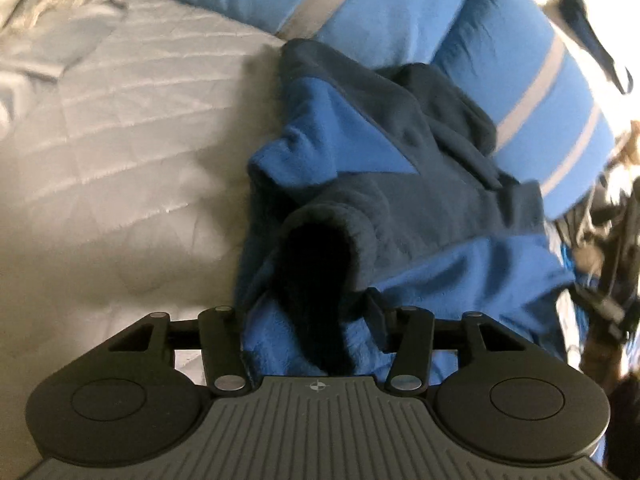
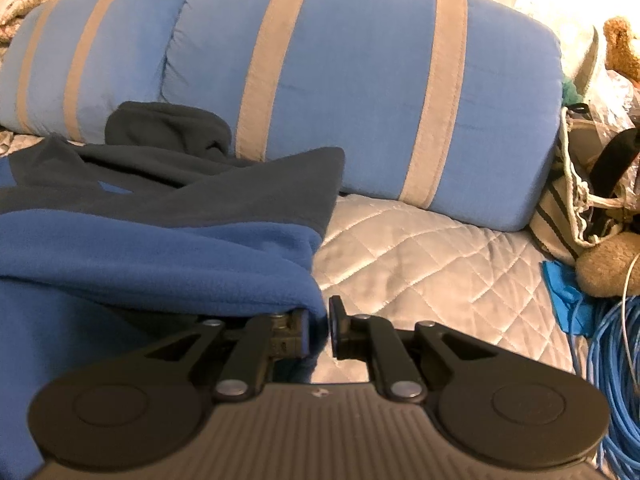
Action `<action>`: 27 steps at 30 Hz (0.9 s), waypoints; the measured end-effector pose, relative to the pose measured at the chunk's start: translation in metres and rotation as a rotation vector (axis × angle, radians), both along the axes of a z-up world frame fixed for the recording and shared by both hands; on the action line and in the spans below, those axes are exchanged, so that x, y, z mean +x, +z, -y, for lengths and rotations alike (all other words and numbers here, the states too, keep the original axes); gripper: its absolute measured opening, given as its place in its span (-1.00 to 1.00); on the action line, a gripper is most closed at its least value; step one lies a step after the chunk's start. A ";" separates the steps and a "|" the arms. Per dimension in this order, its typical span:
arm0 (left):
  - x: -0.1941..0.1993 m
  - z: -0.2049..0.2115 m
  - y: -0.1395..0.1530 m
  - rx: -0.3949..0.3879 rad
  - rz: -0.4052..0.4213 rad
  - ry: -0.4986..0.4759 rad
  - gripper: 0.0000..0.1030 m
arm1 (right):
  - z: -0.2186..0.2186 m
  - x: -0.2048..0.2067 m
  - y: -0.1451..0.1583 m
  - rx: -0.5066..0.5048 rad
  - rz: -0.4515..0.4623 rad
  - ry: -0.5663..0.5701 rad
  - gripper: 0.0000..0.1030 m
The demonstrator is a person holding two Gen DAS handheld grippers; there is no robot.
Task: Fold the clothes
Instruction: 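Lower the held sleeve onto the hoodie body with both grippers, then open both grippers and release the folded sleeve on the hoodie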
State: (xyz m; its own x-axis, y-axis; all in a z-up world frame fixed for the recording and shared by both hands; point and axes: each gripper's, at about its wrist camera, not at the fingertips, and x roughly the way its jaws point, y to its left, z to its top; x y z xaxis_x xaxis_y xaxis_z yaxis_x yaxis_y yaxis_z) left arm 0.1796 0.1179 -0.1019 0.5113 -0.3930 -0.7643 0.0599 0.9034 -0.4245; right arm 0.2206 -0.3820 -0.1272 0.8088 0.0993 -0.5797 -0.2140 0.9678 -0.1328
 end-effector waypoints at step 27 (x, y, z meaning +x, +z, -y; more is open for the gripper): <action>-0.008 0.092 0.133 0.128 0.333 -0.046 0.38 | 0.010 -0.035 0.023 -0.186 0.029 0.174 0.71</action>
